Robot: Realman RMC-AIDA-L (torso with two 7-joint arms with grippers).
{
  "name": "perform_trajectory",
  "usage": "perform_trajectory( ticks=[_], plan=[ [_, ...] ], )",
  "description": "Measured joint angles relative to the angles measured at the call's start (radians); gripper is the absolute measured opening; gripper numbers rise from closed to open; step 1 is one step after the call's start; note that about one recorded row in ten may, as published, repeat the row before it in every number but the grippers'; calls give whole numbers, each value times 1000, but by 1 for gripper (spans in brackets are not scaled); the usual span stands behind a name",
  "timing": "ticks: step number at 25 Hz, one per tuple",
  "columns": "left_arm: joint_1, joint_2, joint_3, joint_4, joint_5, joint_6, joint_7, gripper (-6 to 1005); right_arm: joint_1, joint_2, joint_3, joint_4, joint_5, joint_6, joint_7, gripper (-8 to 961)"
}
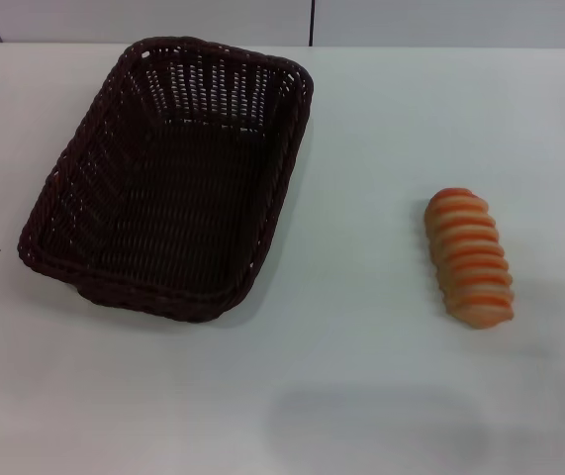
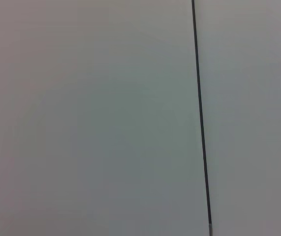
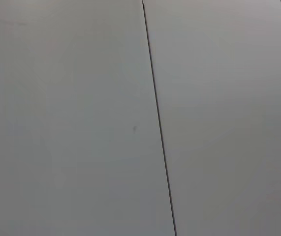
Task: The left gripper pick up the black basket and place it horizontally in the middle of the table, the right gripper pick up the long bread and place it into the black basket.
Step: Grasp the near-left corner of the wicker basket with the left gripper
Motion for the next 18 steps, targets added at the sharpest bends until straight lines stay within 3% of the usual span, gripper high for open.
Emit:
perform_trajectory(
  ticks=[18],
  plan=[
    [-8, 8, 39, -56, 18, -3, 21, 778, 6, -1, 0, 1, 0, 7, 0, 773]
  ],
)
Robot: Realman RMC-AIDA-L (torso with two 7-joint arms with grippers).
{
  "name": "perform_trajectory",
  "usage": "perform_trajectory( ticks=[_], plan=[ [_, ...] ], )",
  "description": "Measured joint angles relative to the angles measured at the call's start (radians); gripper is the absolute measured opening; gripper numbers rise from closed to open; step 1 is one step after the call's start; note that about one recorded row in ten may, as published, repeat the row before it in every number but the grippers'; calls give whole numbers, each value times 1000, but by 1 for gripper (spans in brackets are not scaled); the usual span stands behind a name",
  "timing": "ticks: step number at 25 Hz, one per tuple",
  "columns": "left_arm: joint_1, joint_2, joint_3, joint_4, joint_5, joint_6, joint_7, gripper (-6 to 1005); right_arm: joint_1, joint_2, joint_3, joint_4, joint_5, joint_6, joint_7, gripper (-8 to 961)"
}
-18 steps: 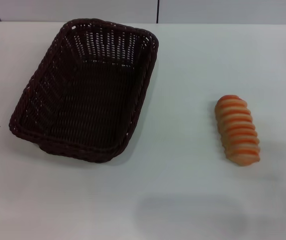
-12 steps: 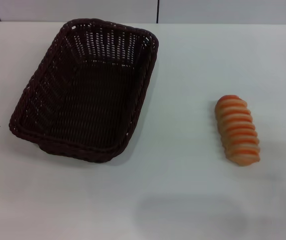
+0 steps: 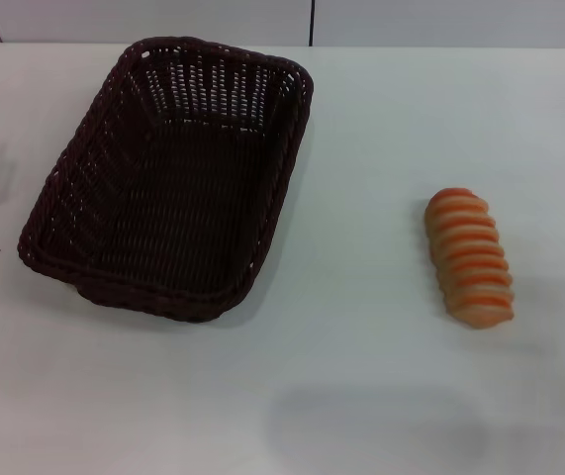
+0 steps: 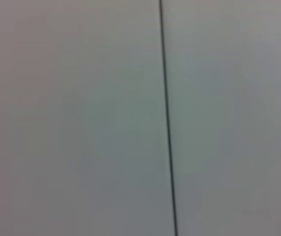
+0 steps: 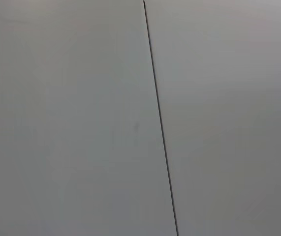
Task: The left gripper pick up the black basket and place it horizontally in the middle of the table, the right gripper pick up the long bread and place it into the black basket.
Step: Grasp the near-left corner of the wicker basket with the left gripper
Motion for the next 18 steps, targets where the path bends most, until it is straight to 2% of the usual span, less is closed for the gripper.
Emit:
perform_trajectory(
  ticks=[5, 6, 7, 9, 10, 11, 13, 14, 16, 17, 18],
  plan=[
    [1, 1, 0, -16, 13, -3, 15, 773, 1, -1, 0, 7, -2, -2, 0, 773],
    [9, 13, -1, -99, 124, -61, 63, 772, 0, -1, 0, 7, -2, -3, 0, 773],
    [47, 46, -4, -249, 200, -209, 1, 771, -1, -1, 0, 8, -2, -5, 0, 773],
    [47, 46, -4, -249, 200, -209, 1, 769, -3, -1, 0, 11, -2, -6, 0, 773],
    [62, 59, -4, -310, 224, -277, -26, 768, -3, -1, 0, 11, -1, -6, 0, 773],
    [115, 118, 3, -594, 268, -640, -87, 766, -2, 0, 0, 11, 1, -4, 0, 773],
    [127, 130, 2, -681, 268, -750, -82, 764, -1, 0, 0, 11, 1, -1, 0, 773],
    [127, 130, 2, -681, 268, -750, -82, 763, 1, -1, 0, 11, 1, 1, 0, 773],
    [139, 155, -7, -896, 269, -1077, -59, 761, 4, -1, 0, 7, 1, 2, 0, 772],
    [138, 161, -9, -941, 268, -1156, -56, 760, 4, -1, 0, 7, 1, 2, 0, 772],
    [134, 170, -16, -1024, 268, -1319, -46, 759, 6, -1, 1, 7, 2, 2, 0, 772]
  ],
)
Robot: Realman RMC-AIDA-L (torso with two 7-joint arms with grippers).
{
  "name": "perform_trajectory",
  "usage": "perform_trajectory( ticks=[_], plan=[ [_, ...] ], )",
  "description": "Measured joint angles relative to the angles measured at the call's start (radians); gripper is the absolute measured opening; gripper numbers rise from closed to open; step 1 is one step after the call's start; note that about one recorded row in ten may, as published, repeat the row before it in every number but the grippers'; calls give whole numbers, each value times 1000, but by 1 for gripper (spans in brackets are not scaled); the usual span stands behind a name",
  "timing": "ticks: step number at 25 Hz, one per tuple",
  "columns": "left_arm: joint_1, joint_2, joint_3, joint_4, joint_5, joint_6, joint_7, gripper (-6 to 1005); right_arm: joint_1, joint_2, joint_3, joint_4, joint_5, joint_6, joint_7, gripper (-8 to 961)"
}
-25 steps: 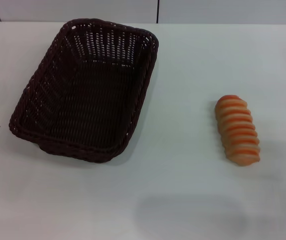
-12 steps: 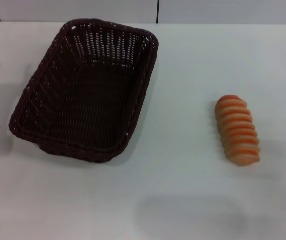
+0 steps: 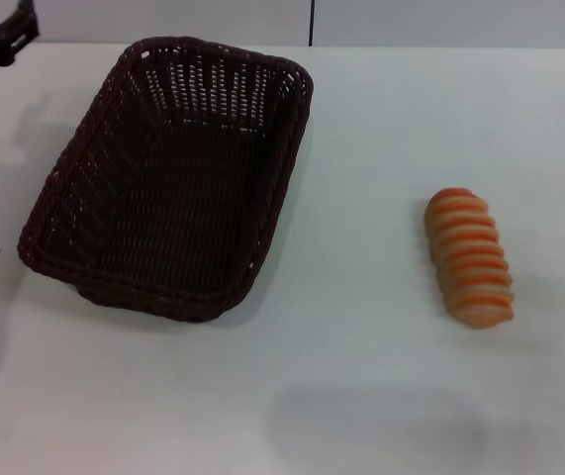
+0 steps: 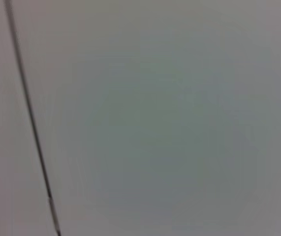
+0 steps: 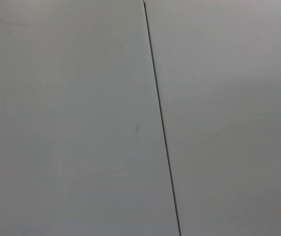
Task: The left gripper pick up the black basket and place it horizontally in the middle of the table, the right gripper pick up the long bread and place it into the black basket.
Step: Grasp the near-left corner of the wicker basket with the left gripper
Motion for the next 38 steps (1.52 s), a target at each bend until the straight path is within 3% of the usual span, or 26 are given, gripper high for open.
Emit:
perform_trajectory(
  ticks=[2, 4, 6, 8, 9, 11, 15, 18, 38],
  plan=[
    [-5, 0, -9, -87, -1, -145, 35, 757, 3, 0, 1, -1, 0, 3, 0, 772],
    [-7, -20, -29, -177, -3, -288, 108, 754, 5, 0, 4, -2, 0, 10, 0, 772],
    [-14, -53, -62, -250, -8, -417, 180, 752, 9, 0, 7, -5, 1, 17, 0, 772],
    [-40, -111, -129, -331, -24, -614, 281, 750, 12, 0, 7, -7, 1, 22, 0, 772],
    [-72, -151, -189, -368, -41, -749, 349, 749, 13, 0, 7, -8, 1, 25, 0, 772],
    [-92, -167, -219, -383, -56, -826, 381, 747, 14, 0, 8, -11, 2, 28, 0, 772],
    [-152, -167, -263, -388, -112, -992, 399, 743, 15, 1, 4, -18, 2, 28, 2, 772],
    [-178, -167, -284, -360, -112, -1032, 404, 739, 15, 1, 2, -16, 2, 27, 2, 772],
    [-268, -166, -293, -128, -98, -1054, 414, 717, 13, 0, -1, -14, -2, 27, 1, 772]
  ],
)
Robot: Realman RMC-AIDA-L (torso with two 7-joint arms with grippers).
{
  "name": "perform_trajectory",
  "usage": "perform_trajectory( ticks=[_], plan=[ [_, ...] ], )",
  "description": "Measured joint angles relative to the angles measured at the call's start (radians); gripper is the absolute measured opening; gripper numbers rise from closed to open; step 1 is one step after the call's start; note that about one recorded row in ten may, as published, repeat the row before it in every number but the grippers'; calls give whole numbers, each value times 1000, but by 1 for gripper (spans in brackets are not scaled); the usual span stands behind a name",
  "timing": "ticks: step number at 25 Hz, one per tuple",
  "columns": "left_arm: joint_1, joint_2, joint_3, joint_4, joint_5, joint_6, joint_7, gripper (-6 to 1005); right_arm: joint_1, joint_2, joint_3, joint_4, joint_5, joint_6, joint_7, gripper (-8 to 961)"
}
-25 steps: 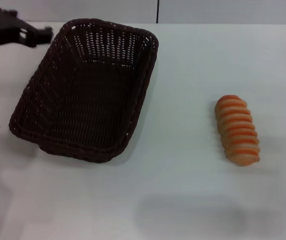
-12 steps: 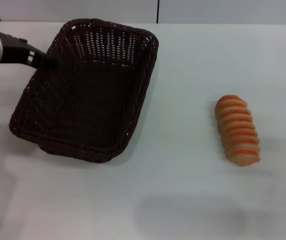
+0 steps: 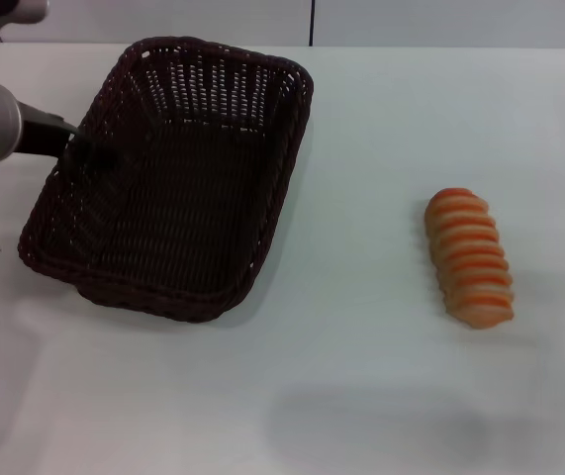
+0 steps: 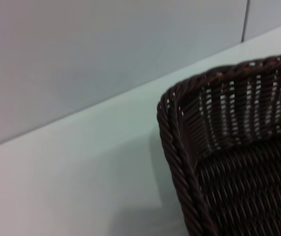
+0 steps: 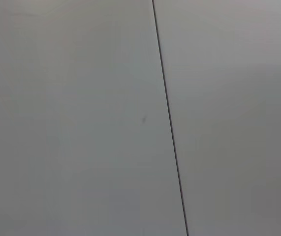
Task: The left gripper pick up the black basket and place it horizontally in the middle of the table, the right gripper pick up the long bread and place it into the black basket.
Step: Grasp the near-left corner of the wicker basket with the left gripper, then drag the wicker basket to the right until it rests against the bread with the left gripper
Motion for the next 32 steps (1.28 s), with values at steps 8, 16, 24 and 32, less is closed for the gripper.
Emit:
perform_trajectory(
  ticks=[8, 16, 24, 32],
  plan=[
    [-38, -2, -4, 80, 23, 7, 6, 709, -1, 0, 0, -1, 1, 2, 0, 772],
    [-62, -3, -5, 105, 49, 1, 3, 700, -3, 0, 0, 0, 2, 2, 0, 772],
    [-66, -2, 2, 77, 50, -29, 21, 409, -1, 0, 0, -1, 2, 2, 0, 772],
    [-65, -3, 1, 53, 36, -29, 74, 287, -1, 0, 0, -1, 2, 2, 0, 771]
  ],
)
